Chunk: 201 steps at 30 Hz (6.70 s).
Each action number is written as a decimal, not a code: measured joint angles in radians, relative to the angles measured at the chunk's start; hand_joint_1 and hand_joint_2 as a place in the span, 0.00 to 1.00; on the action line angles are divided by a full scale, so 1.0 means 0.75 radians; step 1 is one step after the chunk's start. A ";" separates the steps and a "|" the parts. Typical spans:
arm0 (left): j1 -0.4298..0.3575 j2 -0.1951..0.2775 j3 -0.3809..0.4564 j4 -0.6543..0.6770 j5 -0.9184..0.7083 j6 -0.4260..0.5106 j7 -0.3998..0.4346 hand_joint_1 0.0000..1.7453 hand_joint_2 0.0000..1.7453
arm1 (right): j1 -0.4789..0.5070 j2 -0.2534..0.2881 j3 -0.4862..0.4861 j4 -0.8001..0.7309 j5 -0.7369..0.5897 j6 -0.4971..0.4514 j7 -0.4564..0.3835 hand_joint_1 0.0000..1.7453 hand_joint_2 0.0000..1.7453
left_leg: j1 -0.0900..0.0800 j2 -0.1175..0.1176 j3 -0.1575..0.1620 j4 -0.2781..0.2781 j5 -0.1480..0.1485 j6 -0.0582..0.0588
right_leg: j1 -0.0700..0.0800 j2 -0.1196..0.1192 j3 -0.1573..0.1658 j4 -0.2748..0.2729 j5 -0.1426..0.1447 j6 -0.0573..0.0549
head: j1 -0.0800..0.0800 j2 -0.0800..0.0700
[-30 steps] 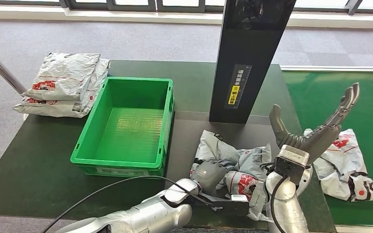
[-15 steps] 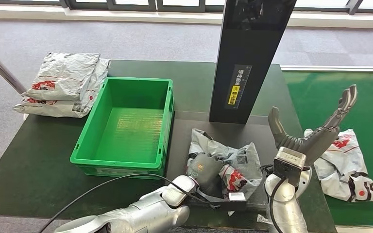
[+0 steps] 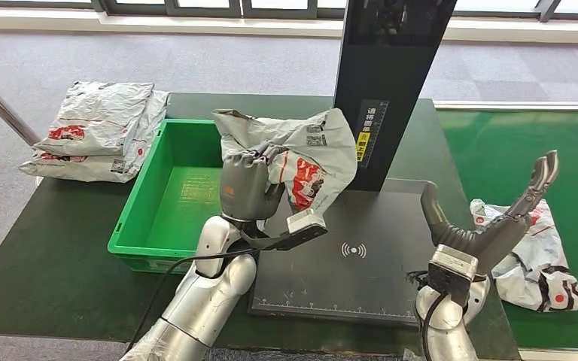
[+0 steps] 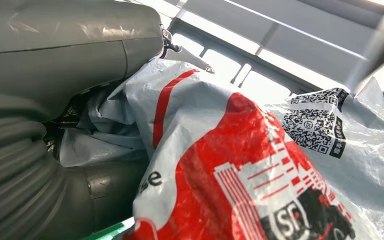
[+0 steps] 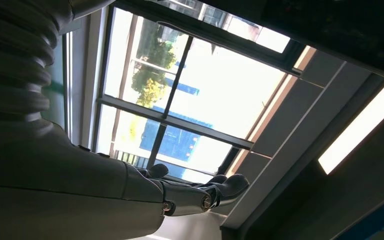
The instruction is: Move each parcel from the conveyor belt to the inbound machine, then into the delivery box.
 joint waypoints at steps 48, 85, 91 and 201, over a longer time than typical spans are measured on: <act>0.149 0.017 0.869 -0.070 0.375 -0.002 -0.353 0.00 0.00 | -0.158 -0.405 -0.507 0.698 1.586 0.000 1.593 0.00 1.00 | -0.001 -0.005 -0.002 0.000 -0.001 0.001 | -0.001 -0.005 -0.001 -0.001 0.001 0.000 | 0.000 0.000; 0.345 0.060 0.611 -0.783 1.102 -0.003 -0.494 0.00 1.00 | -0.478 -0.476 -0.649 1.611 1.517 0.429 1.615 1.00 1.00 | -0.001 -0.006 -0.002 0.000 0.000 0.001 | 0.000 -0.007 0.001 -0.001 0.000 0.000 | 0.000 0.000; 0.345 0.062 0.597 -0.782 1.107 -0.003 -0.494 0.00 1.00 | -0.484 -0.476 -0.698 1.631 1.495 0.514 1.592 1.00 1.00 | 0.000 -0.006 -0.001 0.000 0.000 0.002 | 0.000 -0.007 0.002 -0.001 0.000 0.000 | 0.000 0.000; 0.463 0.099 0.297 -0.683 1.514 -1.175 -0.493 0.00 1.00 | -0.124 -0.219 0.351 0.466 0.286 0.930 0.000 0.00 0.00 | 0.006 -0.005 0.000 -0.001 -0.002 -0.004 | 0.006 -0.004 0.000 -0.001 -0.003 -0.006 | 0.000 0.000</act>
